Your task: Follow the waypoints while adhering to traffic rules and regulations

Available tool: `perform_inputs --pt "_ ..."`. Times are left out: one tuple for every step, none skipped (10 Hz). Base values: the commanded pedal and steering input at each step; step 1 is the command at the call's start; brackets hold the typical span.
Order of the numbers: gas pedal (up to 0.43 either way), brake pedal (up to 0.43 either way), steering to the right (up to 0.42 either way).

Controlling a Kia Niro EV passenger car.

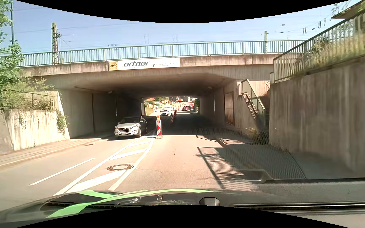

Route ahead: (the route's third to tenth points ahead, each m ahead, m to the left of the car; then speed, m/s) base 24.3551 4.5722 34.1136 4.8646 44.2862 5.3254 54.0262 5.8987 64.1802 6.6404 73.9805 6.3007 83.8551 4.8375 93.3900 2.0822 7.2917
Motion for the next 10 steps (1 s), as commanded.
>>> perform_inputs --pt "0.059 0.0 -0.023" --pt "0.067 0.0 -0.019" --pt "0.067 0.0 -0.017" --pt "0.067 0.0 -0.016" --pt "0.067 0.0 -0.016" --pt "0.067 0.0 -0.016" --pt "0.067 0.0 -0.016" --pt "0.067 0.0 -0.016" --pt "0.067 0.0 -0.016" --pt "0.067 0.0 -0.016"
